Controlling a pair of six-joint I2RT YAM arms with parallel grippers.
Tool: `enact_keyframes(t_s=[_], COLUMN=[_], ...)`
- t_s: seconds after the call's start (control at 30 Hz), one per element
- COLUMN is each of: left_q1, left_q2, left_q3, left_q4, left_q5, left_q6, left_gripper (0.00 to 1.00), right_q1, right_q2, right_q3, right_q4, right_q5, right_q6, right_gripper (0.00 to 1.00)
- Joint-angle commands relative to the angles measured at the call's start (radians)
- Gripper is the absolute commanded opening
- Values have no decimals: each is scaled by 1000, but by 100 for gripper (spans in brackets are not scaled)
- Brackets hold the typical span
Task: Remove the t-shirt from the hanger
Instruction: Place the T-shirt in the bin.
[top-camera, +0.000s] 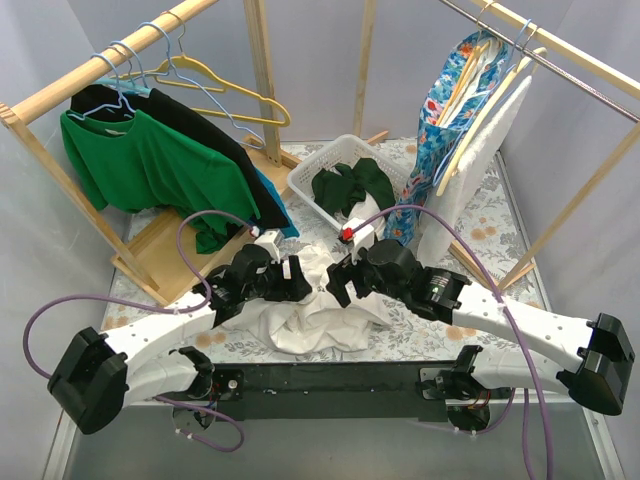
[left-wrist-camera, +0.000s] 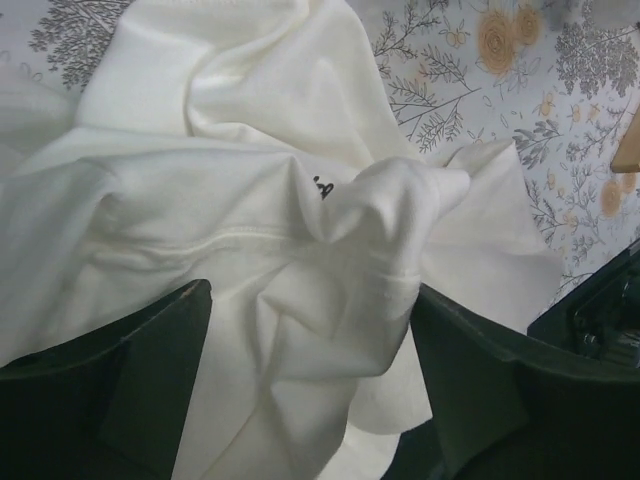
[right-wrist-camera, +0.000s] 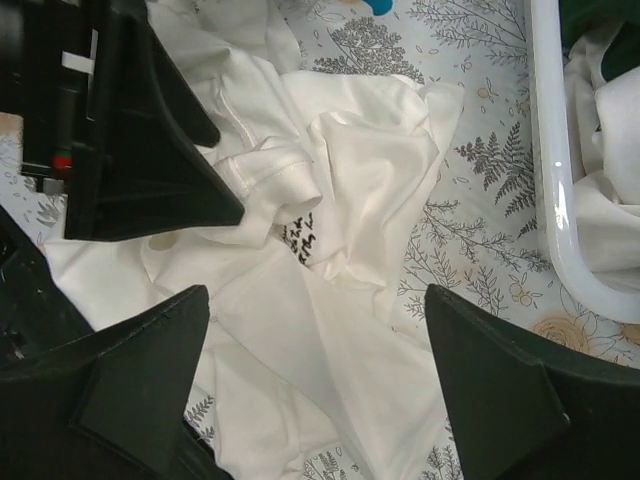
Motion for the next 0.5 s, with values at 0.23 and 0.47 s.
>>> enact_keyframes(t_s=[0.23,0.47], left_q1=[-4,-4], left_q2=[-274,-360], left_q3=[213,247], left_q4=[-314,-410], left_q5=[-252,-319], left_q6=[103,101], left_gripper=[98,98], right_q1=[26,81], right_q2=[64,213], right_q3=[45,101], right_q4=[22,2], right_q5=[66,67], right_q6=[8,-30], right_gripper=[98,98])
